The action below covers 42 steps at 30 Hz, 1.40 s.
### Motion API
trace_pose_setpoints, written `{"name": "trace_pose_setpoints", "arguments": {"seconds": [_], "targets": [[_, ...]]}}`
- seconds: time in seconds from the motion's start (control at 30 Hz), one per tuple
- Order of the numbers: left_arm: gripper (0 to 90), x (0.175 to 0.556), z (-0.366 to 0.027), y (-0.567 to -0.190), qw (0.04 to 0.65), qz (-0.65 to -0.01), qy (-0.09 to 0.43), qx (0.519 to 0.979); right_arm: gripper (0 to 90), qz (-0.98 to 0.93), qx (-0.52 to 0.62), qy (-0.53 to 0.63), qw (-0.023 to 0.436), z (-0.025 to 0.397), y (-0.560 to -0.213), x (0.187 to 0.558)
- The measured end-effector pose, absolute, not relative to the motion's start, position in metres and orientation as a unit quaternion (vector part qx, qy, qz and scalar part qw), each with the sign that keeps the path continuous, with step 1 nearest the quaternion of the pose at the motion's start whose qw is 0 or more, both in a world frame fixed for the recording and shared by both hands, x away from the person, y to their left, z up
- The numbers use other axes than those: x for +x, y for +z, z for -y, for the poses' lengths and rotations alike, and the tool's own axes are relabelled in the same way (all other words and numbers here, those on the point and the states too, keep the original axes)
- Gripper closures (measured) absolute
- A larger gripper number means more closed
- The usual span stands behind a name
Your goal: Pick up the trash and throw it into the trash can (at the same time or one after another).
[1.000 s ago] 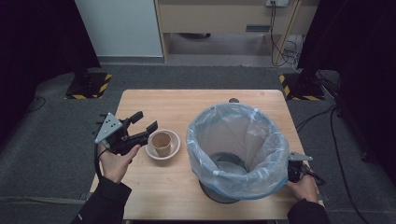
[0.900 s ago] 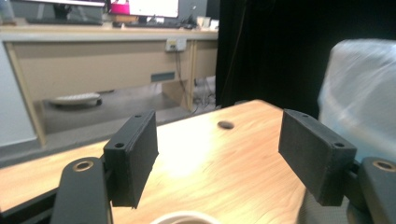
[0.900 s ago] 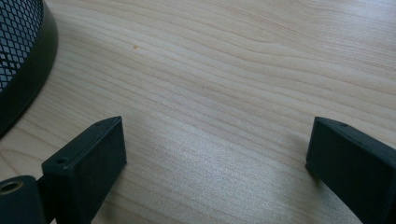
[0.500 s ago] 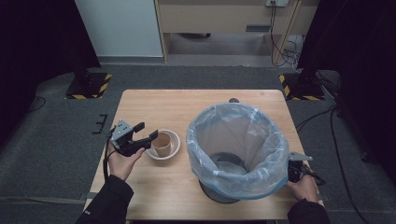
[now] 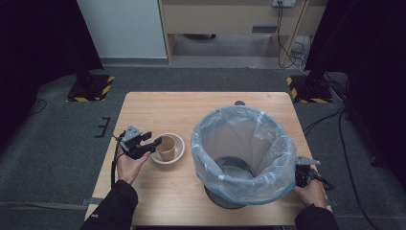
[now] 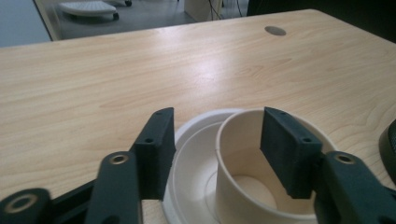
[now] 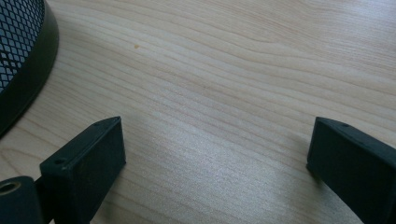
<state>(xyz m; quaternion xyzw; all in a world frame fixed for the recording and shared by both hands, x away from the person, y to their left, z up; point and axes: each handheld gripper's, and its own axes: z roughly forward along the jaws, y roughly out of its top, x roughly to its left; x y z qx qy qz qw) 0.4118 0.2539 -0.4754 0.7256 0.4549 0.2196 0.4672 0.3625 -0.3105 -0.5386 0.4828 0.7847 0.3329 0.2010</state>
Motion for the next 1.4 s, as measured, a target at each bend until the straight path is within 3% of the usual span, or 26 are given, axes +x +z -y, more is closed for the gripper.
{"name": "trace_pose_setpoints", "arguments": {"seconds": [0.6, 0.8, 1.4], "targets": [[68.8, 0.414, -0.249, -0.487, 0.422, -0.470, 0.178, 0.755, 4.3, -0.785, 0.482, 0.333, 0.200, 0.311, -0.539, 0.363], [80.4, 0.412, -0.248, -0.485, 0.414, -0.473, 0.174, 0.758, 4.2, -0.785, 0.482, 0.333, 0.200, 0.310, -0.539, 0.363], [83.4, 0.401, -0.250, -0.454, 0.473, -0.457, 0.206, 0.725, 4.1, -0.786, 0.482, 0.333, 0.200, 0.311, -0.539, 0.363]]}}
